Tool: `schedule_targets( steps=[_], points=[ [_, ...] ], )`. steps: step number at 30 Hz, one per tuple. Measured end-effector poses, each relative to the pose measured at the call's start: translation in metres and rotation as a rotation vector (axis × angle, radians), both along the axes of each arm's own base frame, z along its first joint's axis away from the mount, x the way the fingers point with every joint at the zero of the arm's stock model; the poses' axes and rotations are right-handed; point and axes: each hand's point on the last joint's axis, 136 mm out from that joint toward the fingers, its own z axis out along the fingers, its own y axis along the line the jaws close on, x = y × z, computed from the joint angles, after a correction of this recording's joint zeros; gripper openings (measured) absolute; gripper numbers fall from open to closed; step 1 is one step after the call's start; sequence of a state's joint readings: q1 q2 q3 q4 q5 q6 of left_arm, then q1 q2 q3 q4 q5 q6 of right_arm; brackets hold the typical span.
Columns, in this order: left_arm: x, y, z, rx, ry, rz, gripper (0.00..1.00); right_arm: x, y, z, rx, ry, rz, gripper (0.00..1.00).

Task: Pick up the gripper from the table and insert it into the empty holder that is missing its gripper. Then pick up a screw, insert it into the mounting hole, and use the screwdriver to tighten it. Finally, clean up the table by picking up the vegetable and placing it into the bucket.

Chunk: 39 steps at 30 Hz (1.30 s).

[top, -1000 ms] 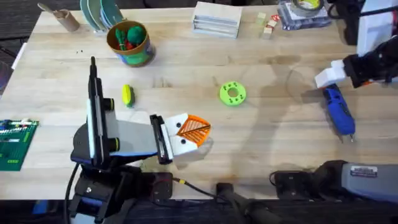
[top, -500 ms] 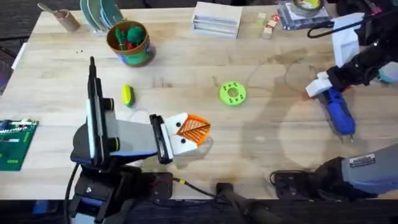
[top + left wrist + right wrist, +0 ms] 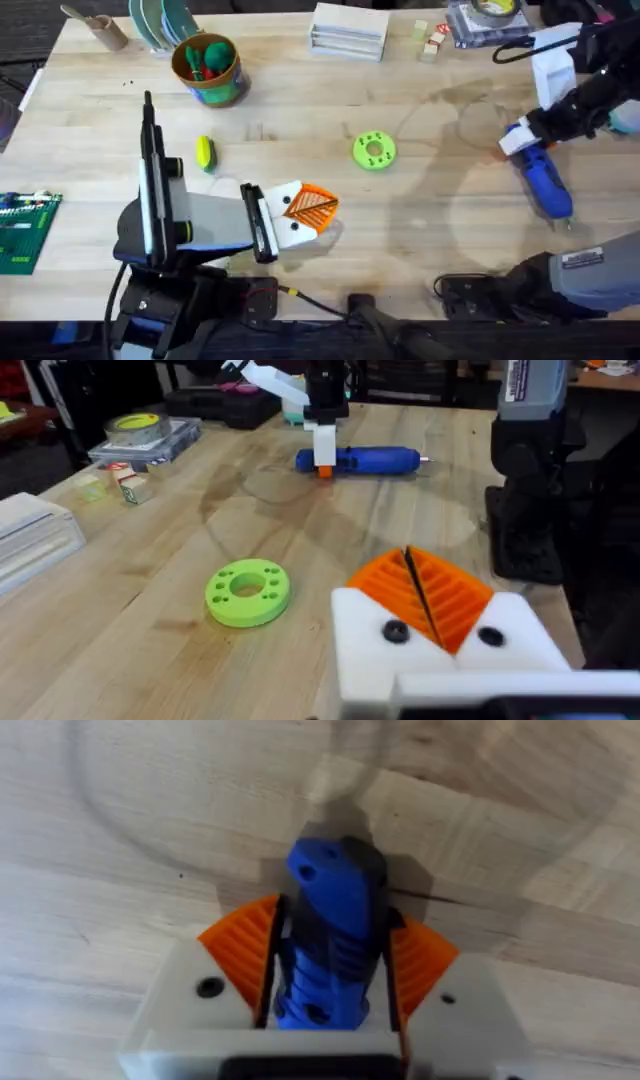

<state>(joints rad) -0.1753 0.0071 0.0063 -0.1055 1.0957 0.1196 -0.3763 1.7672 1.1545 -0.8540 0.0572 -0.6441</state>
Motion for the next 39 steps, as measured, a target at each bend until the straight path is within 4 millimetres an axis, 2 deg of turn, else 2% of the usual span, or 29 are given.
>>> schedule_targets(
  steps=[6, 11, 14, 15, 20, 33, 34, 39],
  points=[
    [0.000, 0.000, 0.000, 0.000, 0.000, 0.000, 0.004, 0.000, -0.001, 0.000, -0.005, -0.001, 0.001, 0.462],
    [0.000, 0.000, 0.000, 0.000, 0.000, 0.000, 0.004, 0.001, -0.001, 0.000, -0.008, -0.002, 0.003, 0.412],
    [0.000, 0.000, 0.000, 0.000, 0.000, 0.000, 0.004, 0.001, -0.002, 0.000, -0.011, -0.002, 0.005, 0.307],
    [0.000, 0.000, 0.000, 0.000, 0.000, 0.000, 0.004, -0.001, -0.002, 0.000, -0.008, 0.004, 0.007, 0.183],
    [0.000, 0.000, 0.000, 0.000, 0.000, 0.000, 0.004, -0.001, -0.001, 0.000, -0.007, 0.007, 0.007, 0.080],
    [0.000, 0.000, 0.000, 0.000, 0.000, 0.000, 0.004, -0.001, -0.001, 0.005, -0.009, -0.006, 0.006, 0.082],
    [0.000, 0.000, 0.000, 0.000, 0.000, 0.000, 0.004, 0.002, -0.002, 0.016, -0.023, -0.044, -0.007, 0.080],
    [0.000, 0.000, 0.000, 0.000, 0.000, 0.000, 0.004, 0.009, -0.003, 0.045, -0.052, -0.139, -0.036, 0.078]
  ],
)
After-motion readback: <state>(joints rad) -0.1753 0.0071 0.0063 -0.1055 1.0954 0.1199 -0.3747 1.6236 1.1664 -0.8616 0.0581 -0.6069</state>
